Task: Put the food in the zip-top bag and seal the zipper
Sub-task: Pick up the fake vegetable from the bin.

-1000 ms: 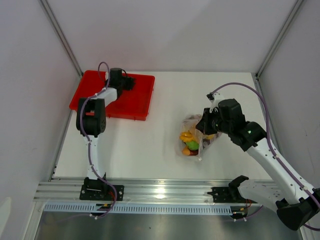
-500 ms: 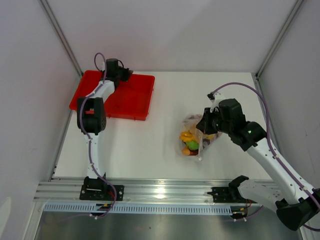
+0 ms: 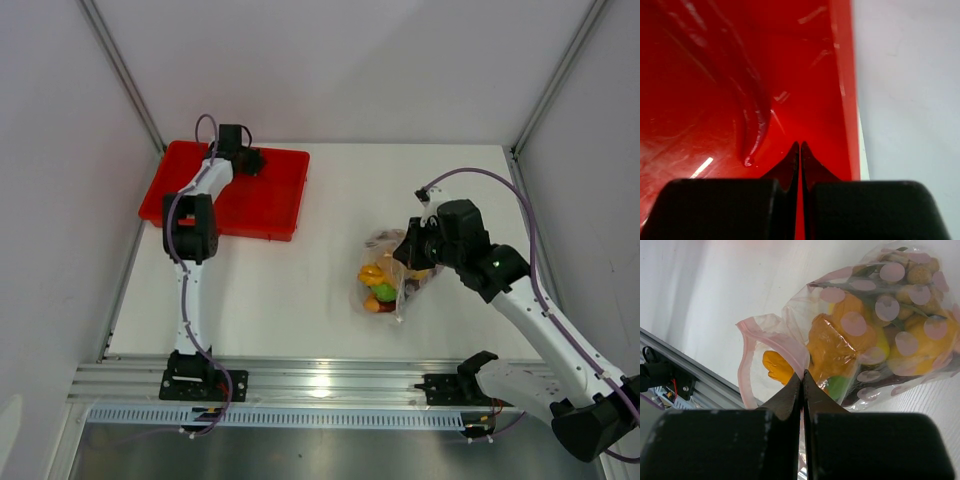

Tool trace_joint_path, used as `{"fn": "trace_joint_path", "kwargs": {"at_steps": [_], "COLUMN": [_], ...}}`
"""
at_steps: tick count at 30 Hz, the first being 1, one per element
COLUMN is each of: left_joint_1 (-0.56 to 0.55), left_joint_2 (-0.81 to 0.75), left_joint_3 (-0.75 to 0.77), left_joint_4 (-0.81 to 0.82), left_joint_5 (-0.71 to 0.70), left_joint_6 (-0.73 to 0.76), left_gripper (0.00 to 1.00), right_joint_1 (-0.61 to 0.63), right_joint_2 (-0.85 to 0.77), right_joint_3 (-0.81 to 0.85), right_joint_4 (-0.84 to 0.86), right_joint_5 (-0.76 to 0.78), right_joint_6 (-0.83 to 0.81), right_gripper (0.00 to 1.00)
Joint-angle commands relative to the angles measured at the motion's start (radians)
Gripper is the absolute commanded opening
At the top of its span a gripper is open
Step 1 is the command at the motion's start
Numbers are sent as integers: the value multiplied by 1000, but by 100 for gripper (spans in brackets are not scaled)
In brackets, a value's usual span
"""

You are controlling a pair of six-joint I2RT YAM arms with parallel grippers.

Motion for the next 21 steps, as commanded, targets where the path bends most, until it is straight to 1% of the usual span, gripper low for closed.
{"fn": "trace_joint_path", "kwargs": {"at_steps": [1,2,3,5,7,9,10,14,16,18,19,20,21], "left_joint_1": [6,5,3,0,-4,-6,-6,-9,-7,-7,-7,-7,-7], "left_joint_2": [28,30,30,33,62,86,94,97,85,56,54,60,85], "left_joint_3": [92,102,115,134,218,262,288,282,216,155,155,191,220], "left_joint_4": [-156,-172,-195,-232,-315,-353,-355,-320,-236,-161,-166,-174,-220], "left_joint_5": [-55,-66,-107,-129,-170,-179,-179,-159,-109,-107,-119,-124,-130], "left_joint_6": [-55,-66,-72,-60,-35,-23,-18,29,36,28,26,34,43], "left_gripper": [1,0,1,1,1,1,1,1,1,1,1,1,1], "right_joint_1": [-5,-7,-7,-9,-12,-13,-13,-15,-16,-18,-19,-21,-21], "right_joint_2": [-15,-16,-21,-29,-36,-41,-45,-55,-55,-53,-53,-55,-58], "right_joint_3": [-8,-10,-13,-16,-17,-17,-19,-34,-45,-46,-46,-45,-43], "right_joint_4": [46,47,46,53,61,67,75,89,96,90,89,87,86], "right_joint_5": [-11,-11,-11,-14,-21,-27,-28,-34,-41,-41,-42,-44,-41], "right_joint_6": [0,0,1,3,4,9,10,15,13,12,9,7,7], "right_gripper": [0,0,0,0,0,0,0,0,0,0,0,0,0]}}
